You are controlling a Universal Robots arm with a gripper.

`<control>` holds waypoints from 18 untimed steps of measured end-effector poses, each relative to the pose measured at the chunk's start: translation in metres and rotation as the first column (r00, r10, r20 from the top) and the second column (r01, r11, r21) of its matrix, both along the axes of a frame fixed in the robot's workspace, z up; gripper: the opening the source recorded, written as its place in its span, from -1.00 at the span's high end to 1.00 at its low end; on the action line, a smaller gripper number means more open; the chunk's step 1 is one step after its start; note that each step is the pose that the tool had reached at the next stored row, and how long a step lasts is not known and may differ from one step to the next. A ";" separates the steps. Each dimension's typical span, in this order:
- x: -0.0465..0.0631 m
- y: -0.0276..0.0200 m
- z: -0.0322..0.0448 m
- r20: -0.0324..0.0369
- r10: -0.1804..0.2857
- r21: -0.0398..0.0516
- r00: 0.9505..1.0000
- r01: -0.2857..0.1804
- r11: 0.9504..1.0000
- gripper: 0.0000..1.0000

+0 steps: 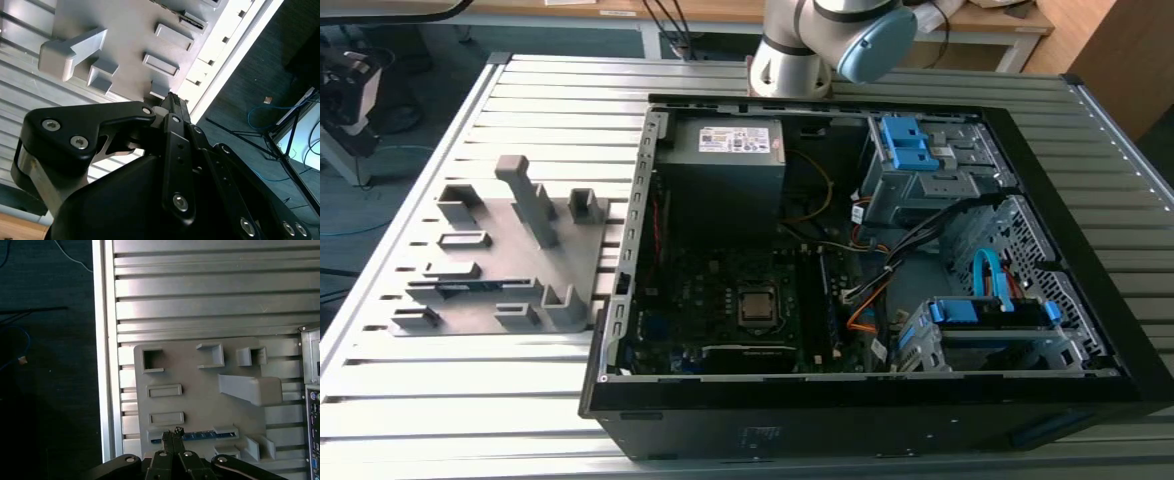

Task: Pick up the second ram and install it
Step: 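Reach for the second ram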

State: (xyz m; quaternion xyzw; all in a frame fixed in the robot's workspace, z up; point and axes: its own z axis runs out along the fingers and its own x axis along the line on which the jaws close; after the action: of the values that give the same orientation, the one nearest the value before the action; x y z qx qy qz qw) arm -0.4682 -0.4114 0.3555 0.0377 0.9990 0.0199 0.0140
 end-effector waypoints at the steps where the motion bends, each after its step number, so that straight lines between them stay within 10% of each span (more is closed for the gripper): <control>1: 0.000 0.0000 -0.0007 0.000 0.000 0.000 1.000 0.000 1.000 0.80; 18: 0.000 0.0000 -0.0119 0.000 0.000 0.000 1.000 0.000 1.000 0.80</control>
State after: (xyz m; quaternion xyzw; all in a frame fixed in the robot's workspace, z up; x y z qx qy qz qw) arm -0.4682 -0.4114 0.3436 0.0377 0.9990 0.0199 0.0140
